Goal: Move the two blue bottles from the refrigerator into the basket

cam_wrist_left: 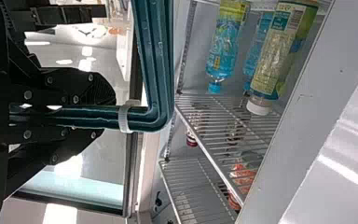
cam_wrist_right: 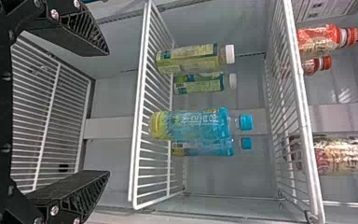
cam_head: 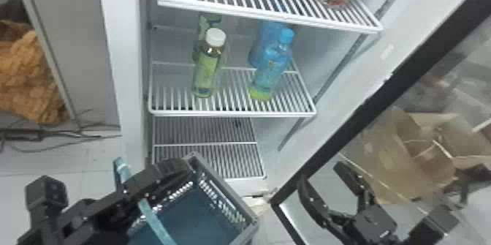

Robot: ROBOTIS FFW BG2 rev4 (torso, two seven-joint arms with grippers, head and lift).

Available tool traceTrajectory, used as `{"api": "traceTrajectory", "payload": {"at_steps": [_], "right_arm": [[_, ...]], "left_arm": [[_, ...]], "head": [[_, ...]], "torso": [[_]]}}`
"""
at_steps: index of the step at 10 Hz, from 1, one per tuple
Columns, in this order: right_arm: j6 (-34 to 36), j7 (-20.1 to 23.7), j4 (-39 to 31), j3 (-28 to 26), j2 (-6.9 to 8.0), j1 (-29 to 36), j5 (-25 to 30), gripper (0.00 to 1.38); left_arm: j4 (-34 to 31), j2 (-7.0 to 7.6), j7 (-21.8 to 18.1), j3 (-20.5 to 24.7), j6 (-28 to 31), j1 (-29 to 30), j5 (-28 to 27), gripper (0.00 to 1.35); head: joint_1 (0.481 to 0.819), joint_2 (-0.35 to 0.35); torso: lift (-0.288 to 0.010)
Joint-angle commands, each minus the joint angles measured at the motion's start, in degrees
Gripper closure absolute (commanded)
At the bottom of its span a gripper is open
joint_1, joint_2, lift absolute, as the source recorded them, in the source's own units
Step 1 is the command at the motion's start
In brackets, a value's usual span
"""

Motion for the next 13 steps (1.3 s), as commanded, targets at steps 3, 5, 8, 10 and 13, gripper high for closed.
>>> {"api": "traceTrajectory", "payload": {"at_steps": [3, 5, 8, 10, 13], "right_arm": [[-0.69, -0.25, 4.03, 1.60, -0.89, -5.66, -0.53, 0.15], [-1.40, -0.52, 7.96, 3.55, -1.85, -10.16, -0.99, 0.15], [-4.49, -1.05, 14.43, 4.46, -1.85, -17.89, -0.88, 0.15], [-4.49, -1.48, 17.39, 5.60, -1.94, -21.97, -0.88, 0.15], [-4.49, -2.72, 22.03, 8.35, -2.64, -28.30, -0.53, 0.15]], "left_arm": [[0.00, -0.19, 0.00, 0.18, 0.14, -0.04, 0.13, 1.16], [0.00, -0.36, 0.00, 0.30, 0.14, -0.04, 0.24, 1.16], [0.00, -0.45, 0.00, 0.18, 0.14, -0.18, 0.24, 1.16], [0.00, -0.54, 0.09, 0.30, 0.28, -0.18, 0.13, 1.16], [0.00, -0.63, 0.18, 0.18, 0.70, -0.46, -0.10, 1.16]], "head": [[0.695, -0.350], [0.695, -0.350], [0.695, -0.350], [0.695, -0.350], [0.695, -0.350]], "torso": [[-0.216], [-0.216], [-0.216], [-0.216], [-0.216]]}}
